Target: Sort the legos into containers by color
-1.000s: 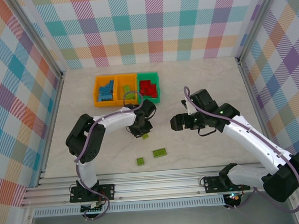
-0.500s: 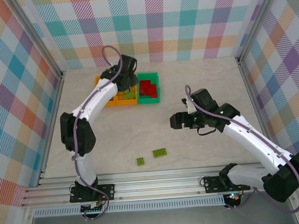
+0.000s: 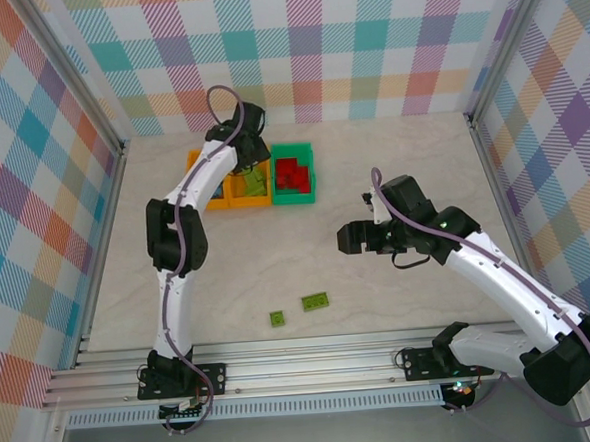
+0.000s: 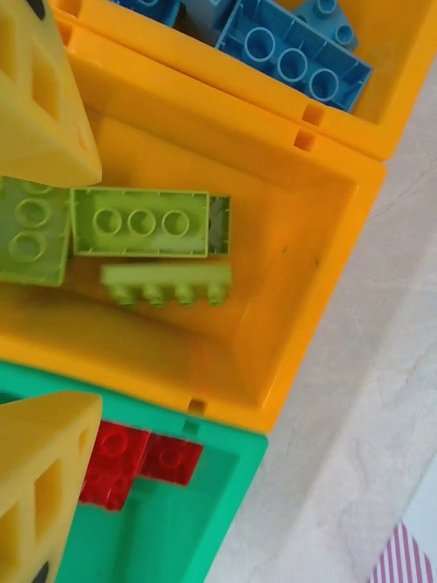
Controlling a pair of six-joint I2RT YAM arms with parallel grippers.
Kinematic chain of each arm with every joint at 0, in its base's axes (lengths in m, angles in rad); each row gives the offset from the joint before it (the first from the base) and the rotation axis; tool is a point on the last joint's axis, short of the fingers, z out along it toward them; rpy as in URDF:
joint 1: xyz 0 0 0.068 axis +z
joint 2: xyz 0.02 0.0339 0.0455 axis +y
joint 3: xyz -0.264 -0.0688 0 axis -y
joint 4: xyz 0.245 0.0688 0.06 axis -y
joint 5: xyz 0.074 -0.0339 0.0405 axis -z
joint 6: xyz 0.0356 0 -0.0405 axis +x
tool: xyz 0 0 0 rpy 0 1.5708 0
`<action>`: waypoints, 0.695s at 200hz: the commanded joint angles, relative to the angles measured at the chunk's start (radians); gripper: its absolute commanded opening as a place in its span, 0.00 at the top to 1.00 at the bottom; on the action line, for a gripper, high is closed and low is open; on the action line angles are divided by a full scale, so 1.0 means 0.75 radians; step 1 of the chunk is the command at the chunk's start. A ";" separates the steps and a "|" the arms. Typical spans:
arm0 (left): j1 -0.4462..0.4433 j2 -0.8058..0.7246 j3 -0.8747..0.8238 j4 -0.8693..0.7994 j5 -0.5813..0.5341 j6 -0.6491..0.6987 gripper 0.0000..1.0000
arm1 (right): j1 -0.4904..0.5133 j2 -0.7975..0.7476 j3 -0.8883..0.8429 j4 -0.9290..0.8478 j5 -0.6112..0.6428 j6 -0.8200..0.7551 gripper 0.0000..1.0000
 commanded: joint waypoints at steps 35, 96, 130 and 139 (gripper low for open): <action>-0.085 -0.693 -0.654 0.259 0.367 0.108 0.39 | 0.000 0.035 -0.041 0.023 0.001 0.029 0.15; -0.496 -1.274 -1.325 0.321 0.600 0.566 0.25 | -0.004 0.017 -0.140 0.104 0.121 0.059 0.00; -0.740 -1.275 -1.450 0.234 0.534 0.835 0.14 | -0.023 -0.062 -0.207 0.100 0.216 0.112 0.00; -0.775 -1.232 -1.473 0.247 0.514 0.859 0.13 | -0.033 -0.102 -0.233 0.101 0.236 0.132 0.00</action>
